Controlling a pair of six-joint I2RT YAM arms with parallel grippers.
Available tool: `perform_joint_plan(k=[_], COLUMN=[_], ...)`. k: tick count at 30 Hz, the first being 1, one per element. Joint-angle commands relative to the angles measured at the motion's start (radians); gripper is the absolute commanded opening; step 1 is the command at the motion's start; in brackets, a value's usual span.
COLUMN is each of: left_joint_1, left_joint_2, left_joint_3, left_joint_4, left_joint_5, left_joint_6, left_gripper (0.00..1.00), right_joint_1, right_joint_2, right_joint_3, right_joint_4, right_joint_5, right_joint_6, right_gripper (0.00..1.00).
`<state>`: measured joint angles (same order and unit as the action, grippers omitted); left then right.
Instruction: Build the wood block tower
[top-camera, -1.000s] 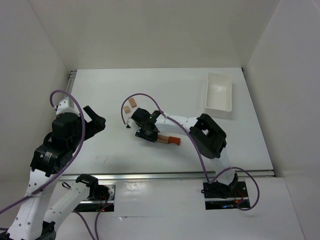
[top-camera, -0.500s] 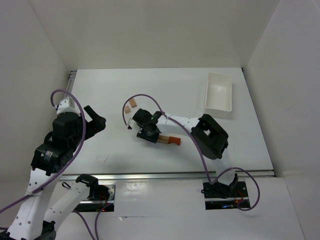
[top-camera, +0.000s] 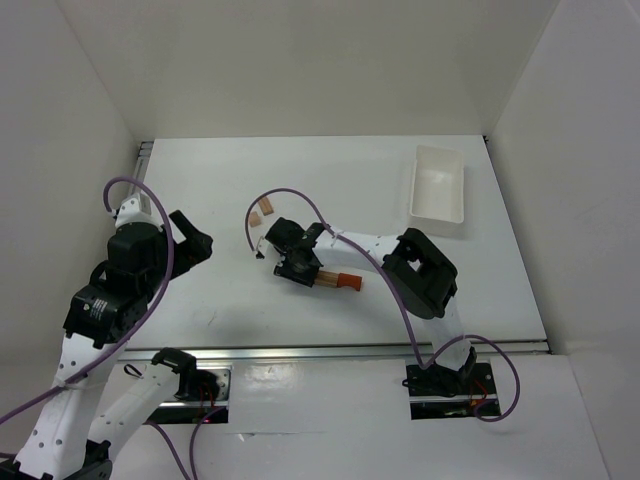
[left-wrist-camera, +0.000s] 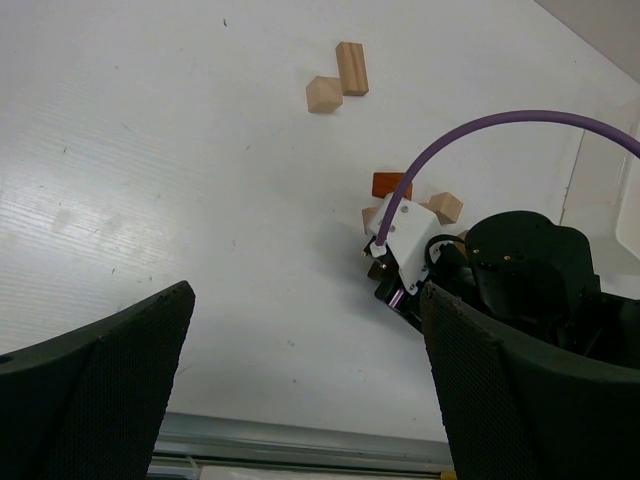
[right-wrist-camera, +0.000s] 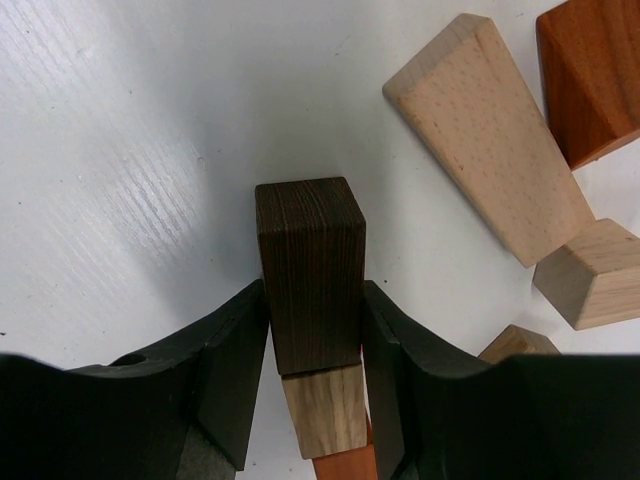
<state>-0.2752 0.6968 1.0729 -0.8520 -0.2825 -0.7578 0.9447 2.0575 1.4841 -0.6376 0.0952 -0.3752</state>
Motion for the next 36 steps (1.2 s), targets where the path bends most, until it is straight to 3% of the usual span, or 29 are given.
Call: perform_joint_plan(k=[1, 14, 19, 36], left_joint_1=[0.005, 0.005, 0.005, 0.005], left_joint_2=[-0.003, -0.003, -0.003, 0.087], left_joint_3=[-0.011, -0.021, -0.021, 0.012], left_joint_4=[0.033, 0.033, 0.042, 0.048], left_joint_5=[0.011, 0.029, 0.039, 0.057], left_joint_6=[0.023, 0.032, 0.041, 0.060], left_gripper=[0.99, 0.99, 0.99, 1.00], right_joint_1=[0.000, 0.000, 0.000, 0.000], right_joint_2=[-0.030, -0.030, -0.050, -0.190], right_joint_3=[-0.016, -0.016, 0.002, 0.015], right_joint_4=[0.018, 0.027, 0.016, 0.068], right_joint_5=[0.018, 0.047, 0.012, -0.115], right_joint_6=[-0.001, -0.001, -0.001, -0.059], right_gripper=[0.49, 0.52, 0.63, 0.78])
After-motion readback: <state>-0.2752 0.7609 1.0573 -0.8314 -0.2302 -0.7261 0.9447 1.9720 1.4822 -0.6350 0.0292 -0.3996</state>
